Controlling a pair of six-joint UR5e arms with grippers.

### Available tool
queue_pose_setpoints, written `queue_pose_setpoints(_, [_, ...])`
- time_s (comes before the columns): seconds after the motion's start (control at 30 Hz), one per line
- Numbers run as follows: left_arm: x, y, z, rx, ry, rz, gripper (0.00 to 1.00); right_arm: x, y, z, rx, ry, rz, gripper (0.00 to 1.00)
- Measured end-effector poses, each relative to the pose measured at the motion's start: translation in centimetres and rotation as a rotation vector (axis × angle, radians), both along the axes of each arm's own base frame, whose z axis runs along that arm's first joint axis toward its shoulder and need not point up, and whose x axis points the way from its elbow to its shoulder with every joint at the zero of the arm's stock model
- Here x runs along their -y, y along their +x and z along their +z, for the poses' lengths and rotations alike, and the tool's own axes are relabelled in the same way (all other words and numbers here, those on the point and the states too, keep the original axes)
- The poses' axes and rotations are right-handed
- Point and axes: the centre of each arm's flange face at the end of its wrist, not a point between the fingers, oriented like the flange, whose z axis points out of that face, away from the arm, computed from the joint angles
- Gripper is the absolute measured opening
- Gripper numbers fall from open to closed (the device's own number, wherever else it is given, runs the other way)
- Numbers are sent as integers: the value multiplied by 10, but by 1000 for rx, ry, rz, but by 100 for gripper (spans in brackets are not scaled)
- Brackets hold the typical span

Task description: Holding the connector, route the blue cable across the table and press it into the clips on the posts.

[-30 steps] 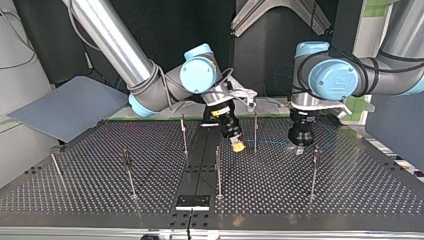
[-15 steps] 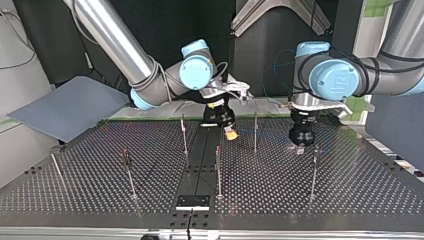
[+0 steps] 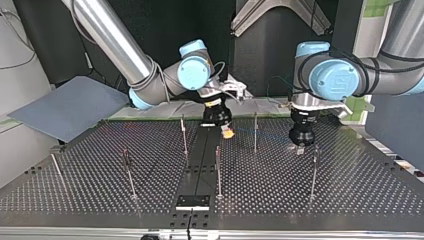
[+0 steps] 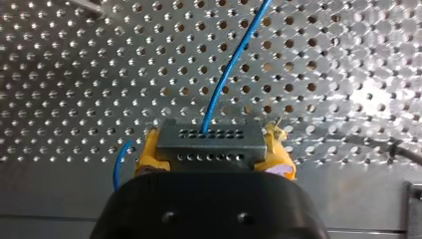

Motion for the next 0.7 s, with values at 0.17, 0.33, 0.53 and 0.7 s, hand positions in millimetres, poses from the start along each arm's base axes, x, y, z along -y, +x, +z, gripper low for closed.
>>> queue_pose_setpoints(0.17, [0,0,0,0,0,0,5,-1,-2,-5,-9,6,2,0])
queue_pose_setpoints(0.33, [0,0,0,0,0,0,7,-1,-2,-6,-11,3,2,0])
queue_pose_setpoints(0.53, [0,0,0,0,0,0,10,-2,-2,-6,-13,1,7,0])
queue_pose_setpoints(0.7, [0,0,0,0,0,0,10,-2,-2,-6,-13,1,8,0])
